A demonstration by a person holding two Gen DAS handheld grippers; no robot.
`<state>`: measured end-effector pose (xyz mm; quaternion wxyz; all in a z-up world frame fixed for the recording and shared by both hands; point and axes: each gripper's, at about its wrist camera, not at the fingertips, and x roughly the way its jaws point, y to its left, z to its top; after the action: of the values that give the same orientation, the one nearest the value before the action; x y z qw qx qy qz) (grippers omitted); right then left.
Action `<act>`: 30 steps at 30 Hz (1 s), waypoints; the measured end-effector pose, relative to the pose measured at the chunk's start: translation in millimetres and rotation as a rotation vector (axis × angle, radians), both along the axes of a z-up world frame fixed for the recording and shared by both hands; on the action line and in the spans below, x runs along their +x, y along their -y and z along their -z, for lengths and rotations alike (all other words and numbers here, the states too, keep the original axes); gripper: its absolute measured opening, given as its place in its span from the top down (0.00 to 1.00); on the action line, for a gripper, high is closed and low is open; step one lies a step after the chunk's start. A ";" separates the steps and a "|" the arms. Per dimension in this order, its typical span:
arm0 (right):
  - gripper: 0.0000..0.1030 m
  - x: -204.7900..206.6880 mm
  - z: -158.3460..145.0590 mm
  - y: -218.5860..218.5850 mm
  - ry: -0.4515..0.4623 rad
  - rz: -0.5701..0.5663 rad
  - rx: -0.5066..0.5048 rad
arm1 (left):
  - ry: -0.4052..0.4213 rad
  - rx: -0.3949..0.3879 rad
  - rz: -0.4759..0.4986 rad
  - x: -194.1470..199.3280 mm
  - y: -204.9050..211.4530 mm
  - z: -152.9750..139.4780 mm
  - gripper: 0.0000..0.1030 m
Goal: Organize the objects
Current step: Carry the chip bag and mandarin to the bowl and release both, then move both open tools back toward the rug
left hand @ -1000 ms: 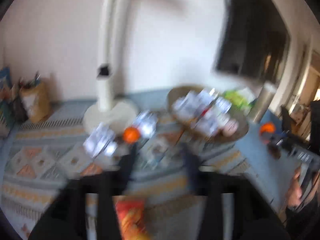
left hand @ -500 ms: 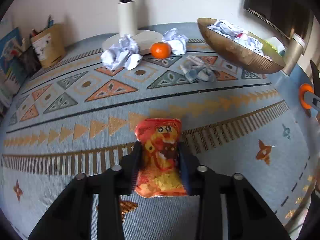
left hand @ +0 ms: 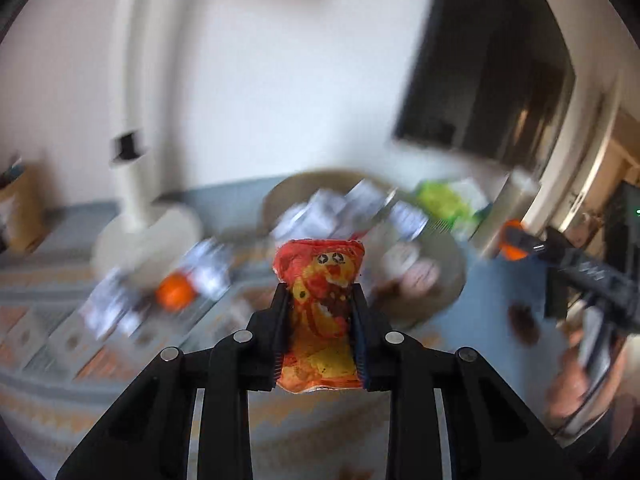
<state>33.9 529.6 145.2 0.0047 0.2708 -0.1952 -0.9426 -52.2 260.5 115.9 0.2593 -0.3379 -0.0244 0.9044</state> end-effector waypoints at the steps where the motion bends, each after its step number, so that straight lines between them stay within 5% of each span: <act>1: 0.64 -10.1 -0.1 -3.4 -0.002 0.021 0.003 | -0.008 0.002 0.013 -8.9 -13.0 -1.3 0.76; 7: 0.64 -72.1 9.7 -17.5 -0.003 0.070 0.037 | -0.023 0.043 0.082 -45.7 -71.1 6.5 0.76; 13: 0.62 -91.1 29.3 -28.0 0.015 0.031 0.063 | -0.070 0.000 0.163 -50.2 -108.9 26.3 0.76; 14: 0.57 -92.1 31.2 -31.0 0.021 0.024 0.044 | -0.067 0.002 0.163 -51.6 -109.8 30.3 0.75; 16: 0.12 -91.2 35.7 -39.8 0.026 0.043 -0.006 | -0.053 0.003 0.185 -52.3 -111.7 36.9 0.63; 18: 0.07 -80.7 34.4 -45.3 -0.019 0.064 -0.023 | -0.052 -0.012 0.191 -50.1 -109.9 35.5 0.43; 23: 0.07 -66.5 34.6 -40.7 -0.048 0.132 0.085 | -0.117 0.040 0.163 -32.0 -72.7 3.0 0.27; 30: 0.07 -20.6 8.1 -10.7 -0.127 0.064 0.043 | -0.218 -0.011 -0.033 20.6 42.2 -25.0 0.14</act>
<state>13.3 540.3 137.1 -0.0187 0.2042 -0.1825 -0.9616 -31.6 218.4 140.8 0.2438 -0.2384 0.0035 0.9401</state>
